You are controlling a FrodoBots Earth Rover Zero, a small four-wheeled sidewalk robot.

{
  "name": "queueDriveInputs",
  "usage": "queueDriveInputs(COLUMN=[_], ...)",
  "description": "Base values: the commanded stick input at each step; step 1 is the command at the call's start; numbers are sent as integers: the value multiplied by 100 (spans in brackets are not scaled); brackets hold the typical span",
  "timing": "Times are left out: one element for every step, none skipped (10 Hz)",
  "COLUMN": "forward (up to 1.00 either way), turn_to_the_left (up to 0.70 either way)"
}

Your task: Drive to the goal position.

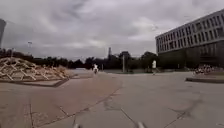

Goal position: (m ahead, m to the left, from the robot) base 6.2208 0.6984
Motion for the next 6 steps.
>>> queueDriveInputs(forward=[45,45,45,45,45,45], turn_to_the_left=[0,0,0,0,0,0])
